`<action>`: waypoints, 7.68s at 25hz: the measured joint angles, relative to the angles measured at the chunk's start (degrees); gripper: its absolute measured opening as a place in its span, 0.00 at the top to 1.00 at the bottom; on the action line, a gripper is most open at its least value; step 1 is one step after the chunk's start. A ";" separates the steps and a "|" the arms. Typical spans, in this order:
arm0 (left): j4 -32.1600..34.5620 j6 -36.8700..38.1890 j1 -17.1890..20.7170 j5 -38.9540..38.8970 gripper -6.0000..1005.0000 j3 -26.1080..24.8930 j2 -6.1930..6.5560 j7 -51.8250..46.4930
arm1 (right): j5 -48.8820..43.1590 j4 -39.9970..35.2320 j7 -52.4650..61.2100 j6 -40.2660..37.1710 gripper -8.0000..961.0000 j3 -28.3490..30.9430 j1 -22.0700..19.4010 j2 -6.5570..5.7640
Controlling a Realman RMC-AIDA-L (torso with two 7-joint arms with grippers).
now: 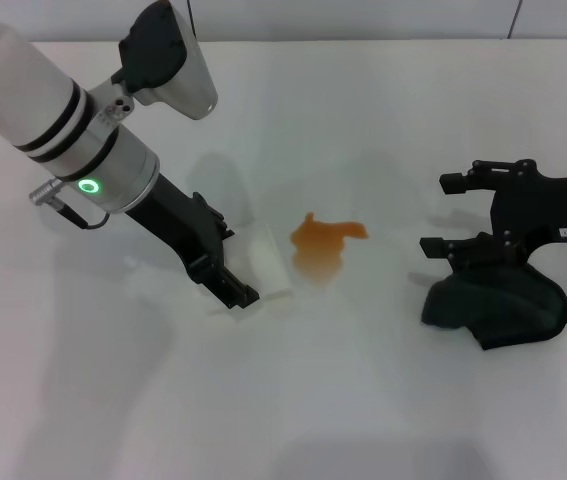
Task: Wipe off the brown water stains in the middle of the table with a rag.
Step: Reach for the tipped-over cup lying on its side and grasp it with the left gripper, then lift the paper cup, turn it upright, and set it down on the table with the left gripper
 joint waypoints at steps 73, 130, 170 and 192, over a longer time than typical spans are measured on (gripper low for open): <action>5.12 -0.84 33.37 -64.20 0.35 -0.08 0.05 42.75 | 1.30 -0.61 0.00 0.00 0.09 0.05 0.20 0.00; 18.10 -16.95 38.52 -67.34 0.34 -0.17 -0.23 57.94 | 1.74 -0.56 0.00 -0.21 0.09 0.06 0.08 0.00; 16.71 -20.32 36.30 -64.41 0.33 -0.08 0.10 49.91 | 1.74 -0.79 0.09 -0.62 0.09 -0.01 0.13 0.00; 16.99 -22.76 33.74 -63.43 0.25 -0.11 0.02 50.24 | 1.74 -0.79 0.09 -0.62 0.09 -0.01 0.02 0.01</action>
